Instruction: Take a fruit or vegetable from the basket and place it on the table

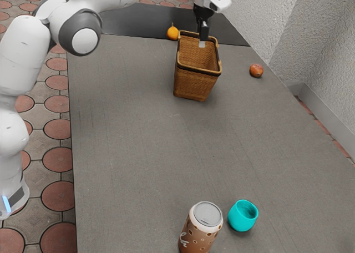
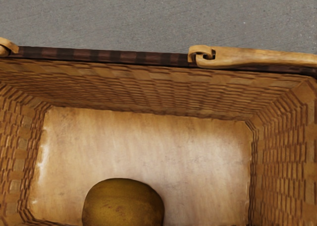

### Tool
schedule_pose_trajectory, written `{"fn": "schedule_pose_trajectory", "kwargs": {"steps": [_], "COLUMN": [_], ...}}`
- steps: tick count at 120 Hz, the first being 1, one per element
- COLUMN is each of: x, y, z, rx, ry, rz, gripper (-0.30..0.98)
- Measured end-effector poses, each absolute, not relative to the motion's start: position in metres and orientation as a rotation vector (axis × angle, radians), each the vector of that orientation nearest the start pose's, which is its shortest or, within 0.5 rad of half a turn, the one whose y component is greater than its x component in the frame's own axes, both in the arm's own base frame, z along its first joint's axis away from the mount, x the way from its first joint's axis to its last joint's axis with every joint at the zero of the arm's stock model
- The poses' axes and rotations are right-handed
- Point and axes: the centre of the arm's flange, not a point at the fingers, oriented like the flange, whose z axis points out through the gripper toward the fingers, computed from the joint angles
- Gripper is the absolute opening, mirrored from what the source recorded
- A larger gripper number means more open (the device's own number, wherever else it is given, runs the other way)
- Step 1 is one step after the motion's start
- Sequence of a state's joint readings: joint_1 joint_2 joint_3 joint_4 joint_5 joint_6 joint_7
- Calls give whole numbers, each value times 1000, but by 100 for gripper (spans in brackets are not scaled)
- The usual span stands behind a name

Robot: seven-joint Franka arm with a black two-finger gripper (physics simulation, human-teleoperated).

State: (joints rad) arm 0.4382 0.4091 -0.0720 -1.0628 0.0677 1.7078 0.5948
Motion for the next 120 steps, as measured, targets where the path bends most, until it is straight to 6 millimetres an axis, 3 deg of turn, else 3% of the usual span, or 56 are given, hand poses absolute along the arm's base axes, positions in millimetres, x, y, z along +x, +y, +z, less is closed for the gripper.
{"fn": "schedule_pose_trajectory", "kwargs": {"steps": [37, 47, 77, 99, 120], "x": [636, 645, 674, 666, 666], "y": [258, 264, 291, 324, 333], "z": [625, 628, 565, 546, 524], "rx": [-2940, -2928, -2991, -3028, -3053], "ry": [527, 555, 620, 596, 614], "rz": [-263, -284, -199, -169, -132], "gripper": [68, 68, 68, 68, 68]}}
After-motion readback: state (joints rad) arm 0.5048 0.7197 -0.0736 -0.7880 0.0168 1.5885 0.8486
